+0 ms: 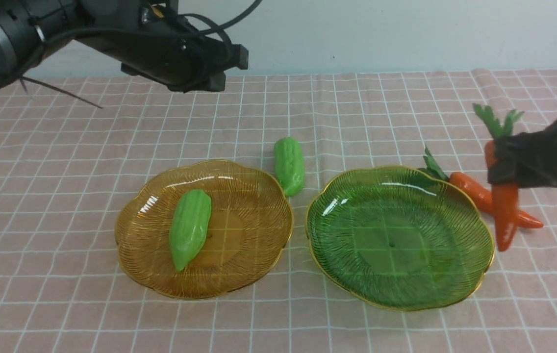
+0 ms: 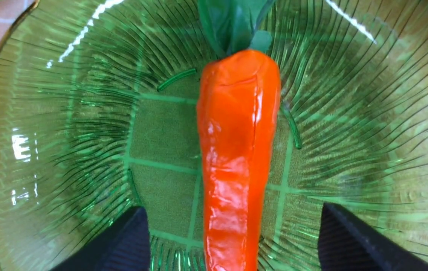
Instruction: Put different types of vegetables on the plate.
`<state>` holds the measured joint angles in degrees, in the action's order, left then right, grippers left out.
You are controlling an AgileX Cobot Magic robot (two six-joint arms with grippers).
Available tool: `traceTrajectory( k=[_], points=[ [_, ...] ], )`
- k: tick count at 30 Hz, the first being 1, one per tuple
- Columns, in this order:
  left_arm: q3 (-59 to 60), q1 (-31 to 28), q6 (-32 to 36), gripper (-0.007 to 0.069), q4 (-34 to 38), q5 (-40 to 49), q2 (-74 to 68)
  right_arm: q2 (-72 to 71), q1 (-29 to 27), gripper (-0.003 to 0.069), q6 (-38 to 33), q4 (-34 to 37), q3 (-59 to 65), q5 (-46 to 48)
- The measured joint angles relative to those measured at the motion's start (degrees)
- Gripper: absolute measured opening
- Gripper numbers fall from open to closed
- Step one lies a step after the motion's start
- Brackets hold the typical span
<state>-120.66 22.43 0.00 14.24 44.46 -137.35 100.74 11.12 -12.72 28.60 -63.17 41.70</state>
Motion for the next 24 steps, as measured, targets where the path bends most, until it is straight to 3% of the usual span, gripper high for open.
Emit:
traceTrajectory(
  k=[4,9,12,14,18,24],
  points=[
    [-0.22,0.00,0.00,0.0567,1.82,-0.30,-1.84,-0.05,0.00,0.0545,-0.63,-1.28,-1.25,0.00],
    [-0.28,0.12,0.00,0.0549,2.94,-1.04,-2.95,-0.05,0.00,0.0545,0.56,-11.26,-6.60,0.07],
    [-0.62,0.12,0.00,0.0401,3.59,-1.34,-2.95,-0.05,0.00,0.0545,4.12,-22.80,-9.87,1.86],
    [-2.18,0.12,0.00,0.0346,3.65,-0.90,-3.08,-0.05,0.00,0.0545,6.94,-30.23,-11.30,4.25],
    [-10.01,0.12,0.00,0.0335,4.56,4.96,-3.26,-0.05,0.00,0.0545,11.15,-41.52,-12.34,8.82],
    [-26.93,-0.06,0.00,0.0332,3.42,23.73,-3.15,1.63,0.00,0.0545,11.95,-46.95,-12.53,11.81]
  ],
)
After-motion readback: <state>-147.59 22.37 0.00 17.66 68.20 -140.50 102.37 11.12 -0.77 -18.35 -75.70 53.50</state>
